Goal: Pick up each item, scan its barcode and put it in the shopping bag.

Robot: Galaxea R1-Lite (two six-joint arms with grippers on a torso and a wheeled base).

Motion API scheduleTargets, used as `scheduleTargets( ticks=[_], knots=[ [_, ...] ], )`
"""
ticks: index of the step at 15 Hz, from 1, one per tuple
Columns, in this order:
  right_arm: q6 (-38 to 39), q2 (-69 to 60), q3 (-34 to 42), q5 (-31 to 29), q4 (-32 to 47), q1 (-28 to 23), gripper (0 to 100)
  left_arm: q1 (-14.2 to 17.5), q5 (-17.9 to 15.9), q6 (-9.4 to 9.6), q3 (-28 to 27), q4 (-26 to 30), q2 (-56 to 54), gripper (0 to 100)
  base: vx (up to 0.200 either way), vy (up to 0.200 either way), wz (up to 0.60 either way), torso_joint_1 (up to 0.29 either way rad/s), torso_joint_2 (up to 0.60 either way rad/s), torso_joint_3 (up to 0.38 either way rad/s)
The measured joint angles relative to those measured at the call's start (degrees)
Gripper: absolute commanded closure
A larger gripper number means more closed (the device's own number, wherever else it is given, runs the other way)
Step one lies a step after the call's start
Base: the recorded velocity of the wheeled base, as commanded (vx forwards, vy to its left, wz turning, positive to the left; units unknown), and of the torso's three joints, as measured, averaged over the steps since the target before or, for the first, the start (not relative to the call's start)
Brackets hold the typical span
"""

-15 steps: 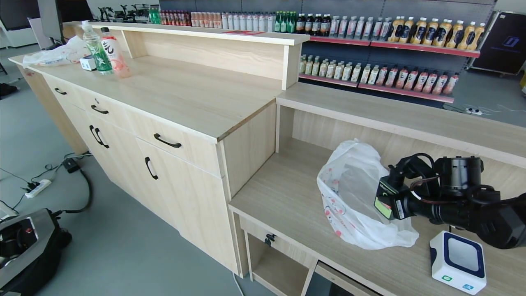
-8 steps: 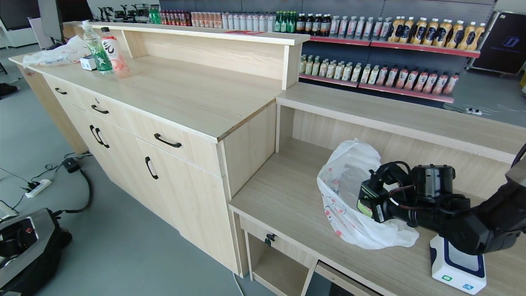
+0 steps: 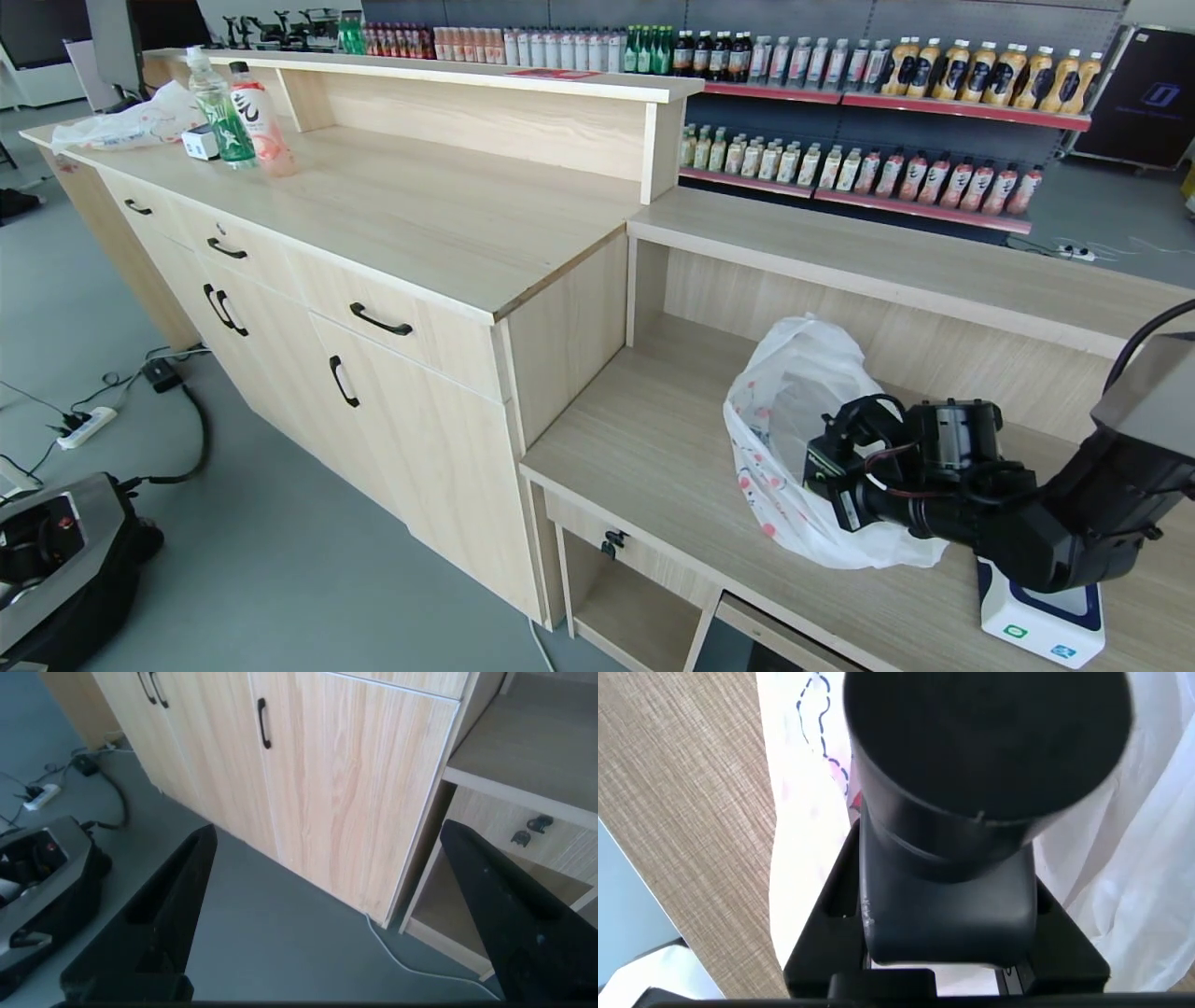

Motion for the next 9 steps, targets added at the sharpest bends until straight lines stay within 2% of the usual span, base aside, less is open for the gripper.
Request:
scheduleTargets(
  ticks=[9],
  knots=[
    [-0.84, 0.55, 1.58, 0.02, -0.33, -0.13, 100, 0.00, 0.02, 0.00, 0.00, -0.02, 0.00, 0, 0.000, 0.000, 0.00, 0.000, 0.00, 0.000]
  ],
)
